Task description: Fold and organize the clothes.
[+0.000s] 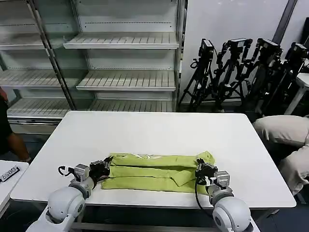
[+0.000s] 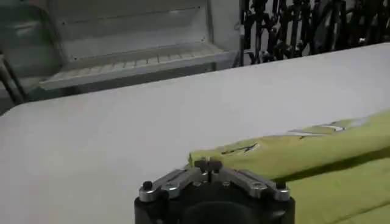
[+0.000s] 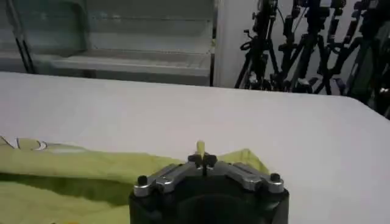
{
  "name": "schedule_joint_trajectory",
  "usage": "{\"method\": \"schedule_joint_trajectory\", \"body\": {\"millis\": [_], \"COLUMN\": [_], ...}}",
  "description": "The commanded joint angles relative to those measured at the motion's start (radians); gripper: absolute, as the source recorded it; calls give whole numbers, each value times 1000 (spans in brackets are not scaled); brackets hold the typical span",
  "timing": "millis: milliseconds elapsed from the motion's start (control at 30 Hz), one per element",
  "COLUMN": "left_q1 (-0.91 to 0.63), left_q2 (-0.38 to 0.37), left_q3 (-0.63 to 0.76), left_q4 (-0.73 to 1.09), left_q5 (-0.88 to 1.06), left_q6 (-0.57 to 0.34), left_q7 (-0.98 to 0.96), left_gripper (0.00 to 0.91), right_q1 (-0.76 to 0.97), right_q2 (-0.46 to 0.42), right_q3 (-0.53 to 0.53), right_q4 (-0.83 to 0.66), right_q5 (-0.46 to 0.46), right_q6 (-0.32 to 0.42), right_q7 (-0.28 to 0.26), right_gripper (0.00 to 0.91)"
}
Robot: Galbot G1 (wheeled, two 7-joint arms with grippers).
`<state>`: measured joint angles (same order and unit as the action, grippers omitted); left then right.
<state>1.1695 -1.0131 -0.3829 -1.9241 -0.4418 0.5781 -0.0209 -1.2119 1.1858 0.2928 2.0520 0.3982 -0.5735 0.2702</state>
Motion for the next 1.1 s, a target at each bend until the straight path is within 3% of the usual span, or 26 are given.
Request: {"method": "schedule_joint_trajectory", "body": {"millis": [33,67,100,367,533,833,867,900,933,1100], "left_q1": [43,47,52,60,46,58,55,53,53,51], "left_q2": [7,7,8,0,-25,-57,-58,-58,-59,-65], "left_q3": [-4,-4,-2,0,65,119,123,125,126,132], "left_q4": [-61,-64,-66,-113,-148,-73,-68,-65,-61,-55], "left_q5": [9,13,22,-17,-226,-225,-225,-226,-226,-226], "left_q6": [2,2,2,1,2,1,1,1,1,1], "left_q7": [-8,-7,-8,-69,-373,-469,-471,-473,-468,-472], "left_gripper": [20,907,907,907,907,907,312,91,10,10], "right_q1": [-7,-5,-4,-24,-69,-100,-99,-99,-99,-100], "right_q2": [0,1,1,-13,-45,-44,-42,-42,-41,-41], "right_q3": [-2,-2,-2,18,34,42,40,39,38,38], "right_q4": [1,0,0,46,91,120,117,116,115,114], "right_q5": [-8,-8,-8,-16,-36,-57,-59,-60,-62,-63], "right_q6": [1,1,0,1,10,19,19,19,19,20], "right_q7": [4,3,3,-11,-22,-30,-30,-30,-29,-28], "right_gripper": [0,171,907,907,907,907,907,907,907,907]}}
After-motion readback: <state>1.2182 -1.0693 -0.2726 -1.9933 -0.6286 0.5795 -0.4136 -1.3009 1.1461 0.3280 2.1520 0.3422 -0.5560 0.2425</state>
